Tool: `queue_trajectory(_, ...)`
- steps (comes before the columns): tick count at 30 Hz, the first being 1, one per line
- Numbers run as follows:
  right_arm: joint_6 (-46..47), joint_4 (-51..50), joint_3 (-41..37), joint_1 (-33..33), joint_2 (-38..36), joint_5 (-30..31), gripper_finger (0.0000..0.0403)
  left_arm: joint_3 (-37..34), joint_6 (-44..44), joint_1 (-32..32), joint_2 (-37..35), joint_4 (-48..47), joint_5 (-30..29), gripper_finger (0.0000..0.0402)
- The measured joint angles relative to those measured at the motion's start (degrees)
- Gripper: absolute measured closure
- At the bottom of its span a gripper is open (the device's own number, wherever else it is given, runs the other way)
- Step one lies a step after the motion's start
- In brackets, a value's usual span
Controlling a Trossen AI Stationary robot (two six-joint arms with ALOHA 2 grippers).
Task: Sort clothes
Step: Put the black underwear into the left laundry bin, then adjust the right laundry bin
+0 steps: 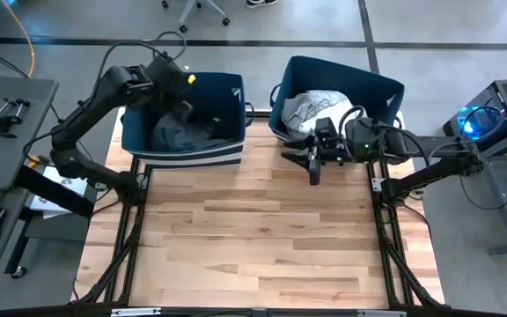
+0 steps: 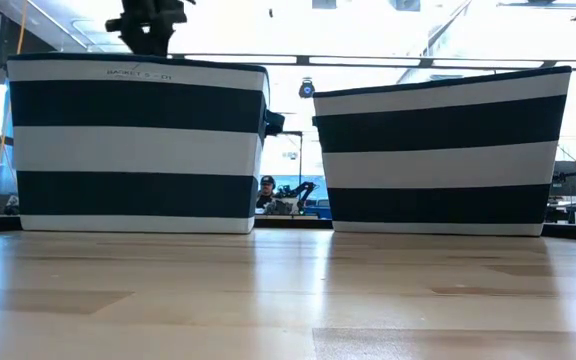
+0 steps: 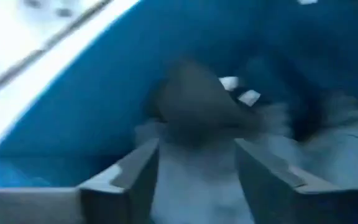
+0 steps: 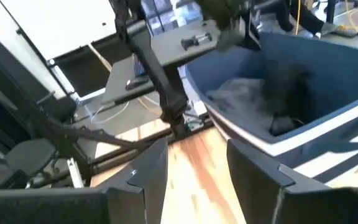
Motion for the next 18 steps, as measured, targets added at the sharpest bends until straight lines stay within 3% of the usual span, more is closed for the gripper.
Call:
queue_trajectory(4, 1.49, -2.95, 0.00, 0.45, -0.02, -0.01, 0.0250, 0.84, 2.22, 0.33, -1.75, 1.20, 15.92, 0.0169)
queue_trajectory(8, 0.95, -4.08, 0.00, 0.39, 0.00, 0.02, 0.0250, 0.64, 11.26, -6.22, -3.05, 1.45, 32.22, 0.0168)
queue_trajectory(10, -0.21, -4.05, 0.00, -0.04, 0.00, 0.50, 0.0250, -0.91, 14.12, -11.12, -3.36, 1.74, 32.73, 0.0176)
queue_trajectory(12, -1.21, -4.08, 0.00, -0.52, 0.00, 1.08, 0.0250, -3.32, 14.03, -15.17, -3.29, 2.01, 28.34, 0.0184)
queue_trajectory(18, -2.13, -6.33, 0.00, -2.24, 0.00, 1.22, 0.0250, -14.31, 7.27, -21.89, -3.14, 4.26, 21.38, 0.0213)
